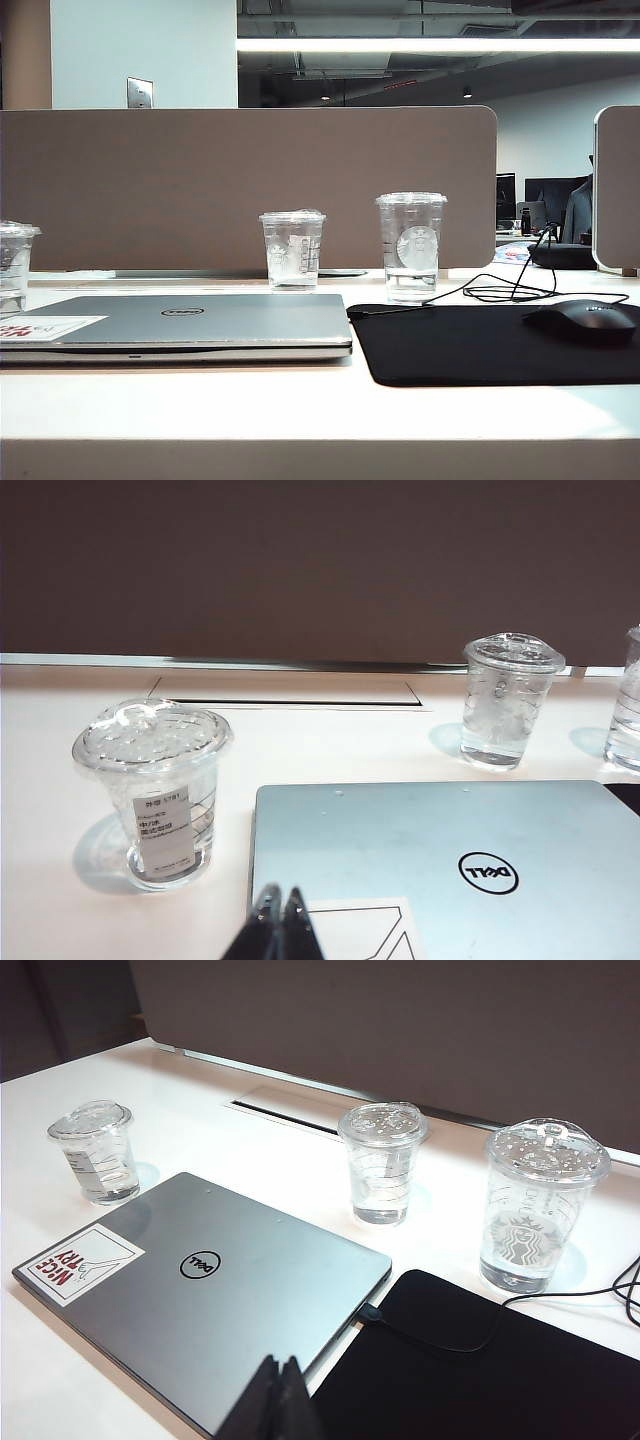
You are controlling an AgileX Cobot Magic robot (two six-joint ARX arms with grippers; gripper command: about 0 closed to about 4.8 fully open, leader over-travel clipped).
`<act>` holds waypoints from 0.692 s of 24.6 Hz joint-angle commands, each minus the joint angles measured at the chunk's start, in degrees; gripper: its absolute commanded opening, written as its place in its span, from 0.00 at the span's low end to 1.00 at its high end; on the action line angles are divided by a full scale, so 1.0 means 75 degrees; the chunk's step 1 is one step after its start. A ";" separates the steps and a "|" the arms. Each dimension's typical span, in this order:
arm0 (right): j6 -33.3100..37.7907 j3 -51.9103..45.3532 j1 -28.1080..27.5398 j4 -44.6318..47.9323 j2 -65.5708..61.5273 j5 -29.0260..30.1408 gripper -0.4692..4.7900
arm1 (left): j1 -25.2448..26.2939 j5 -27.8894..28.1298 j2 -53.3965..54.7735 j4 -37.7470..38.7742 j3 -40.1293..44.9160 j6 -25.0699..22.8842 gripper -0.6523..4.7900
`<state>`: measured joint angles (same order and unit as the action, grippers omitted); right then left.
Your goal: Pick up the coffee cup on the left and place it on the left side of the laptop.
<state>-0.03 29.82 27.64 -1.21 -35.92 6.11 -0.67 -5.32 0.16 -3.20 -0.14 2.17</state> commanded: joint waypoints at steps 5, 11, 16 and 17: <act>-0.0017 0.0012 -0.0006 0.0128 0.0090 0.0006 0.09 | 0.0006 0.0017 0.0000 -0.0067 -0.0029 -0.0020 0.11; -0.0017 -0.0423 -0.0667 0.0344 0.0825 0.0003 0.09 | 0.0006 0.0017 0.0003 -0.0064 -0.0029 -0.0020 0.11; -0.0017 -0.1824 -0.2626 0.0729 0.2323 -0.0015 0.09 | 0.0006 0.0015 0.0003 -0.0058 -0.0029 -0.0020 0.11; -0.0017 -0.2104 -0.2917 0.0711 0.2693 -0.0219 0.09 | 0.0006 0.0017 0.0000 -0.0055 -0.0029 -0.0020 0.11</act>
<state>-0.03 14.83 6.57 2.68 -17.04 5.80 -0.67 -5.32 0.16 -3.18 -0.14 2.17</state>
